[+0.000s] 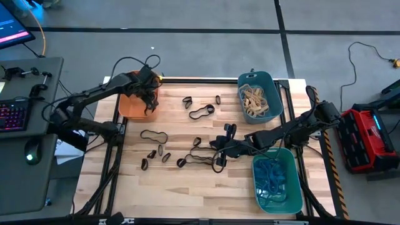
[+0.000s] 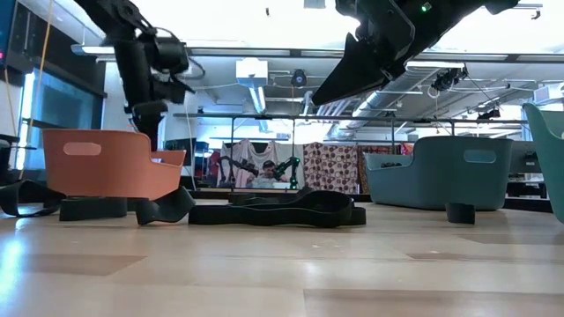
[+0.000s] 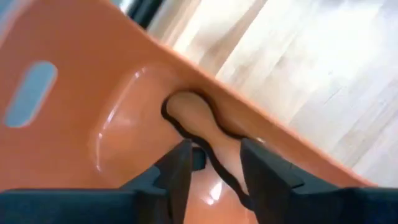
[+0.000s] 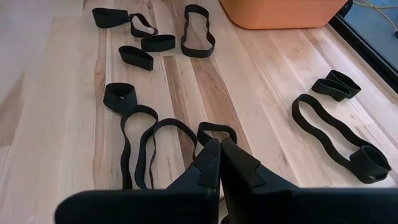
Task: Sort rubber bands into baskets
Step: Put the black rubber band into the orange bin
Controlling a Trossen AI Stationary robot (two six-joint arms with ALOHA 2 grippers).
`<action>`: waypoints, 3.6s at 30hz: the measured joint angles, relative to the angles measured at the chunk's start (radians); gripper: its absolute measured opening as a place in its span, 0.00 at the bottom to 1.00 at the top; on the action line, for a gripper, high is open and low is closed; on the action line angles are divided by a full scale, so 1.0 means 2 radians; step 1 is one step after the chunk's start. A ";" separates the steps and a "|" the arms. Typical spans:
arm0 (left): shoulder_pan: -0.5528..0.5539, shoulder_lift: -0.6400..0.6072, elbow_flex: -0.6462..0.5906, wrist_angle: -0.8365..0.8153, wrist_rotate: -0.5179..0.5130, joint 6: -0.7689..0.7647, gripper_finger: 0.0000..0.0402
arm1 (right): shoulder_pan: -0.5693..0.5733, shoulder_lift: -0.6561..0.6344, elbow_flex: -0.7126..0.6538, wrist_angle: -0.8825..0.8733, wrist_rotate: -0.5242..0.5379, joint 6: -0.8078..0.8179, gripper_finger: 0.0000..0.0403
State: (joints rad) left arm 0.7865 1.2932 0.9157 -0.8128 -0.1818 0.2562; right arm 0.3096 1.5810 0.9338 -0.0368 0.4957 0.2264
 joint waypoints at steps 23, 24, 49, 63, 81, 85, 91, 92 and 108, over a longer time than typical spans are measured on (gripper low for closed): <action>-0.321 -0.189 0.000 -0.104 0.052 -0.078 0.38 | -0.002 0.000 0.000 0.000 -0.001 0.000 0.00; -0.339 -0.187 0.000 -0.110 0.052 -0.088 0.38 | -0.002 0.000 0.000 0.000 -0.001 0.000 0.00; -0.618 -0.004 0.000 -0.123 0.063 -0.302 0.38 | -0.002 0.000 0.000 0.000 -0.001 0.000 0.00; -0.637 0.100 0.000 -0.122 0.041 -0.311 0.48 | -0.002 0.000 0.000 0.000 -0.008 0.000 0.00; -0.608 0.116 -0.073 -0.055 0.070 -0.283 0.42 | -0.002 0.000 0.000 0.000 -0.014 -0.001 0.00; -0.609 0.116 -0.074 -0.035 0.072 -0.279 0.34 | -0.002 0.000 0.000 0.000 -0.014 0.000 0.00; -0.609 0.116 -0.074 -0.035 0.070 -0.271 0.21 | -0.002 0.000 0.000 0.001 -0.014 0.000 0.00; -0.609 0.116 -0.074 -0.036 0.070 -0.270 0.18 | -0.002 0.000 0.000 0.001 -0.014 0.000 0.00; -0.576 0.002 -0.073 -0.042 0.074 -0.298 0.01 | -0.002 0.000 0.000 0.002 -0.017 0.000 0.00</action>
State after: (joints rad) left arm -0.3659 1.2969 0.7696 -0.8978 -0.0338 -0.3392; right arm 0.3058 1.5810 0.9340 -0.0330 0.4611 0.2274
